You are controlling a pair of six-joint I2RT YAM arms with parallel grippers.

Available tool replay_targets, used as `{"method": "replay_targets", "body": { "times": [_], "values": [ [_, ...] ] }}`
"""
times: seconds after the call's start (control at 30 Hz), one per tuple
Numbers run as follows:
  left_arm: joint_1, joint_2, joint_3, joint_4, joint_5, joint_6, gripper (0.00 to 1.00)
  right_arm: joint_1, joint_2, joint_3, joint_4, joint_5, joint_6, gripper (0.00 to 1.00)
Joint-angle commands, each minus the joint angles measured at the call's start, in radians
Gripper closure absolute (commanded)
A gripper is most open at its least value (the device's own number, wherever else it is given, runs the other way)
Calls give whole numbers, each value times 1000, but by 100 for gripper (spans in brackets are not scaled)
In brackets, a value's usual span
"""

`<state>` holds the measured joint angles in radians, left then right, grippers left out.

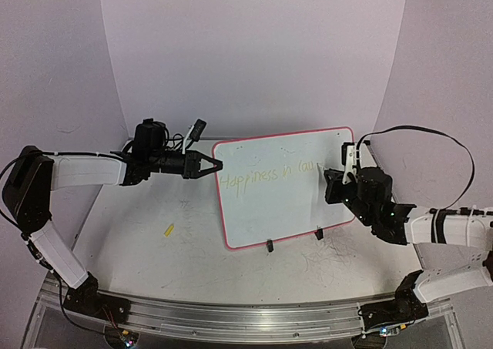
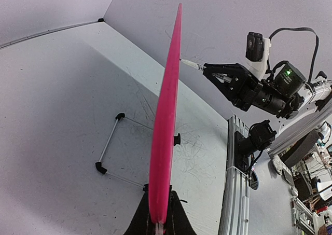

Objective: Write a sentence on the whiteboard

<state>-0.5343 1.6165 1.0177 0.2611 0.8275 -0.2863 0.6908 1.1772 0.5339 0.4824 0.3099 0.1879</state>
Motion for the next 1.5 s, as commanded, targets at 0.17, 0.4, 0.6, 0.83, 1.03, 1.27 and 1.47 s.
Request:
{"method": "replay_targets", "body": {
  "times": [0.17, 0.4, 0.6, 0.83, 1.03, 1.27, 1.47],
  "values": [
    [-15, -20, 30, -61, -31, 42, 100, -5, 36, 30, 45, 28, 2, 100],
    [-16, -18, 30, -62, -32, 44, 100, -6, 37, 41, 69, -11, -28, 100],
    [-16, -16, 30, -63, -33, 44, 100, -2, 36, 38, 75, -41, -33, 100],
    [-16, -15, 31, -64, -34, 45, 100, -2, 42, 27, 29, -53, 5, 100],
    [-16, -17, 33, -67, -35, 47, 100, -2, 23, 6, -10, -39, 26, 100],
    [-18, -16, 33, -69, -36, 47, 100, -1, 8, -7, -30, -20, 35, 100],
    [-19, -15, 33, -73, -37, 50, 100, -2, -1, 3, -49, 7, 43, 100]
  ]
}}
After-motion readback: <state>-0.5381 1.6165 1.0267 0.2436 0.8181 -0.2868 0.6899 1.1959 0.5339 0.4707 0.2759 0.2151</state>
